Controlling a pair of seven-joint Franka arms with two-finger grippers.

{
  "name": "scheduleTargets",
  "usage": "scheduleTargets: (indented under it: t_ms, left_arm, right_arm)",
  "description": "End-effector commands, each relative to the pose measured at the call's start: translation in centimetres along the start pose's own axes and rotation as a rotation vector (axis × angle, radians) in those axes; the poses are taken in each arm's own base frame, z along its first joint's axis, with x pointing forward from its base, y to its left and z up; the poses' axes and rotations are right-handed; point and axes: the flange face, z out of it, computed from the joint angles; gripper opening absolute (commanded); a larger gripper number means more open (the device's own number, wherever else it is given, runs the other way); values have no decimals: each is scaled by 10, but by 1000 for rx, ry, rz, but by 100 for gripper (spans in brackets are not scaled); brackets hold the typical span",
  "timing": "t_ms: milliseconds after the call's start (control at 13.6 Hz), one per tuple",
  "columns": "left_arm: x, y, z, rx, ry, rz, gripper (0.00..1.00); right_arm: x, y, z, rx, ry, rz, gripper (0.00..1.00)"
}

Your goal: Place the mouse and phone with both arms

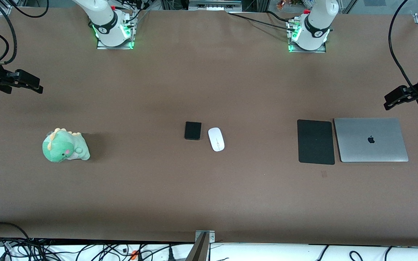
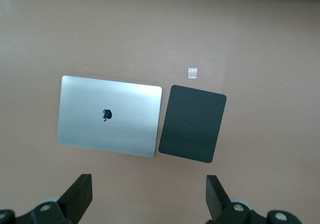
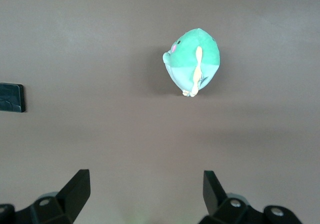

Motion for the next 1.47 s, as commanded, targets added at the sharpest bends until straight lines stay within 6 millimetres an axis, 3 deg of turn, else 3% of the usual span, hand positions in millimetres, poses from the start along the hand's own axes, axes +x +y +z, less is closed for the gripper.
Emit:
scheduleTargets:
  t_ms: [0, 1394]
  left_arm:
    - [-2, 0, -6, -16, -6, 18, 100]
    - [-2, 11, 2, -16, -15, 34, 100]
  right_arm:
    - [2, -2, -4, 6, 7, -6, 100]
    - [3, 0, -5, 6, 9, -1, 100]
